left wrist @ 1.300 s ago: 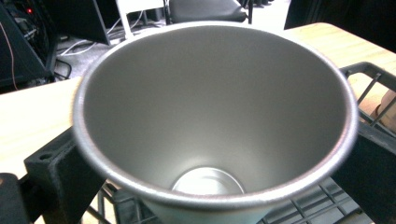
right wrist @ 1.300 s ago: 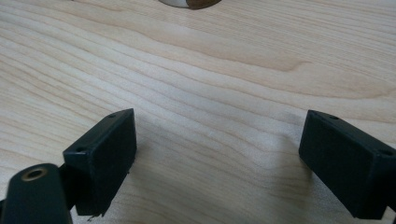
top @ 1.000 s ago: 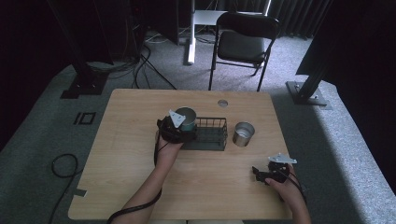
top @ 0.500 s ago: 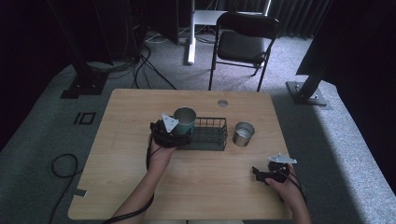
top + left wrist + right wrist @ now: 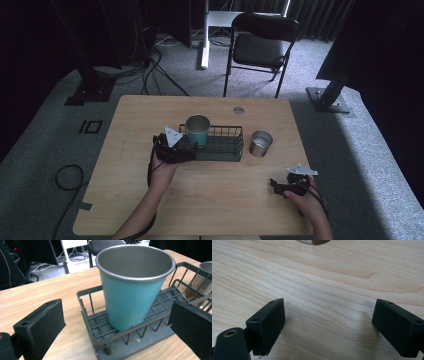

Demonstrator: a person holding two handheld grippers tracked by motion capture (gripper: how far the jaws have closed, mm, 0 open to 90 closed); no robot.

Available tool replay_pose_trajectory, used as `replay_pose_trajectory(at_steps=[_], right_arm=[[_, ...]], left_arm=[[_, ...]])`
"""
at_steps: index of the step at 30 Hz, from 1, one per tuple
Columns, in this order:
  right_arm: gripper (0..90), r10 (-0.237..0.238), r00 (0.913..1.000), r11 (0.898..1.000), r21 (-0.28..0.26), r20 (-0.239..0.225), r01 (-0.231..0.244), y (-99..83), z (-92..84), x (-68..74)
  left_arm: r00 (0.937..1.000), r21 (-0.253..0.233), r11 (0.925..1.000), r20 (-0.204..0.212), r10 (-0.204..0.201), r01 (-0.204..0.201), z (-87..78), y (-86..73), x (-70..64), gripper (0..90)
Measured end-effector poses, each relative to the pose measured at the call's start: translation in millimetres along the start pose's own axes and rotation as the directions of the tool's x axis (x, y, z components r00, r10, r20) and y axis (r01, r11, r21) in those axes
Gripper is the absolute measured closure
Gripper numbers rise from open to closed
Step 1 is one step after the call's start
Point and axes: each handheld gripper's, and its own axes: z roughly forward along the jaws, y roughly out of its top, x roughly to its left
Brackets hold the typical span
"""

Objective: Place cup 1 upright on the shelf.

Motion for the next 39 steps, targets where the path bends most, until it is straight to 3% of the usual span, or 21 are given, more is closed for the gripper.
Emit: replay_pose_trajectory(at_steps=[6, 19, 39], right_arm=[[10.9, 0.000, 1.0000, 1.000, 0.000, 0.000, 0.000, 0.0, 0.0, 0.0], [10.9, -0.002, 1.0000, 1.000, 0.000, 0.000, 0.002, 0.0, 0.0, -0.1], [10.9, -0.003, 1.0000, 1.000, 0.000, 0.000, 0.003, -0.1, 0.1, -0.2]], left_arm=[[0.9997, 0.014, 0.9998, 0.023, 0.011, -0.011, -7.4, -8.7, 8.3, 1.1], [1.0000, 0.047, 0.9989, 0.000, -0.002, 0.002, -19.2, -29.6, 24.9, 1.1], [0.9999, 0.107, 0.9943, -0.012, 0.006, -0.004, -33.5, -64.4, 37.4, 1.1]])
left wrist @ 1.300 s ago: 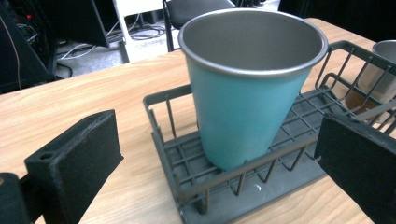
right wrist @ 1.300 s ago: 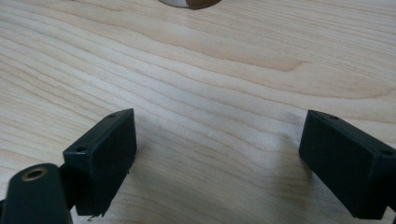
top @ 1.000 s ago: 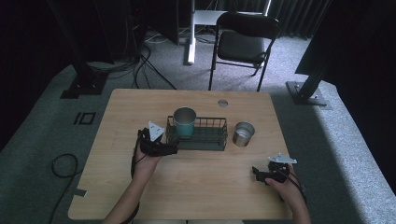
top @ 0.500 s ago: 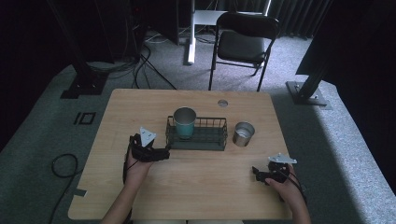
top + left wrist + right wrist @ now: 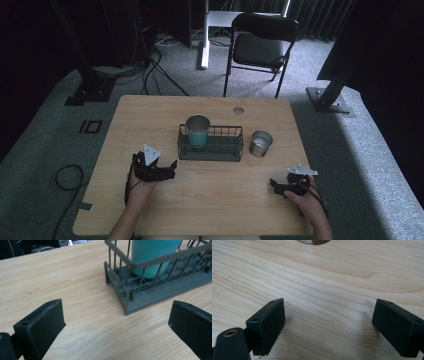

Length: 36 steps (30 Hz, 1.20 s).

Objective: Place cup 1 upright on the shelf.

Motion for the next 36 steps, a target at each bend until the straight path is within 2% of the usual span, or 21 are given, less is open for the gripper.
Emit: replay_pose_trajectory(at_steps=[7, 13, 21, 26, 32, 36], right_arm=[[10.9, 0.000, 1.0000, 1.000, 0.000, 0.000, 0.000, 0.0, 0.0, -0.1], [10.9, -0.001, 1.0000, 1.000, 0.000, 0.000, 0.001, 0.0, 0.0, -0.1], [10.9, -0.001, 1.0000, 1.000, 0.001, 0.000, 0.001, 0.0, 0.0, -0.1], [10.9, -0.001, 1.0000, 1.000, 0.000, 0.000, 0.001, 0.0, 0.0, -0.1], [10.9, -0.001, 1.0000, 1.000, 0.000, 0.000, 0.001, 0.0, 0.0, -0.1], [10.9, 0.000, 1.0000, 1.000, 0.000, 0.000, 0.000, 0.0, 0.0, -0.1]], left_arm=[[0.9999, 0.031, 0.9995, -0.009, 0.011, -0.011, -1.7, -12.5, 6.8, 1.1], [1.0000, 0.058, 0.9983, -0.001, -0.001, 0.001, -2.2, -22.8, 12.9, 1.1], [0.9995, 0.100, 0.9950, 0.033, 0.005, -0.008, -2.2, -34.2, 18.4, 1.1], [0.9989, 0.110, 0.9938, 0.045, 0.016, -0.021, -7.5, -42.7, 25.0, 1.1], [0.9993, 0.121, 0.9926, 0.036, -0.009, 0.004, -13.9, -54.0, 34.4, 1.1], [0.9998, 0.138, 0.9904, 0.017, -0.010, 0.007, -16.3, -59.4, 40.8, 1.1]])
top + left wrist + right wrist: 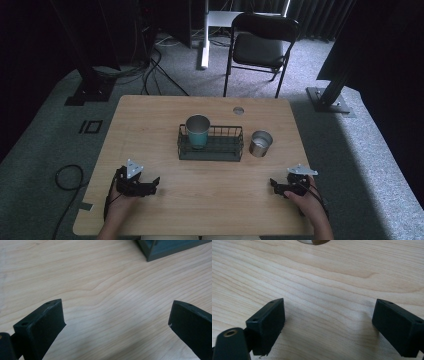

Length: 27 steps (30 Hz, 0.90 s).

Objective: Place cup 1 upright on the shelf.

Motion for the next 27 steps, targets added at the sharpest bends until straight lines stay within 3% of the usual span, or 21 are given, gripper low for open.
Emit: replay_pose_trajectory(at_steps=[27], right_arm=[[10.9, 0.000, 1.0000, 1.000, 0.000, 0.000, 0.000, 0.0, 0.0, 0.0]], left_arm=[[0.9939, 0.068, 0.9951, -0.089, -0.065, 0.071, -3.2, -26.1, 33.7, 1.1]])
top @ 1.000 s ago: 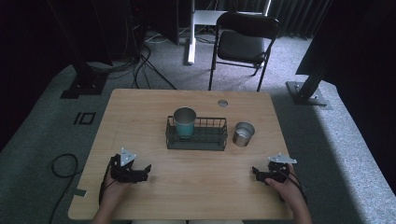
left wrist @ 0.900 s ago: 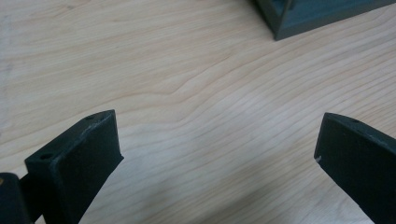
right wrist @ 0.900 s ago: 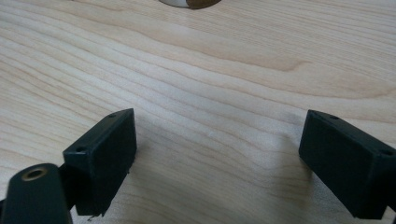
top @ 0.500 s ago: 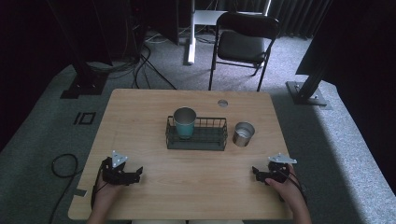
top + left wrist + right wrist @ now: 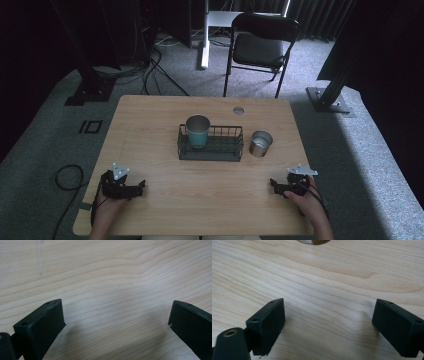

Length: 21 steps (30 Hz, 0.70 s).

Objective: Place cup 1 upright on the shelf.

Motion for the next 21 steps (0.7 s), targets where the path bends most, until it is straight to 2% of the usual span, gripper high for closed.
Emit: replay_pose_trajectory(at_steps=[6, 12, 21], right_arm=[[10.9, 0.000, 1.0000, 1.000, 0.000, 0.000, 0.000, 0.0, 0.0, 0.0], [10.9, 0.000, 1.0000, 1.000, 0.000, 0.000, 0.000, 0.0, 0.0, 0.0], [10.9, 0.000, 1.0000, 1.000, 0.000, 0.000, 0.000, 0.0, 0.0, 0.0]], left_arm=[[0.9999, 0.016, 0.9998, 0.005, -0.012, 0.012, 3.1, -1.3, 2.7, 1.1], [0.9985, 0.033, 0.9981, 0.013, -0.053, 0.052, 3.9, -1.3, 6.5, 1.0], [0.9981, 0.031, 0.9977, 0.008, -0.061, 0.061, 4.6, -0.9, 6.3, 1.1]])
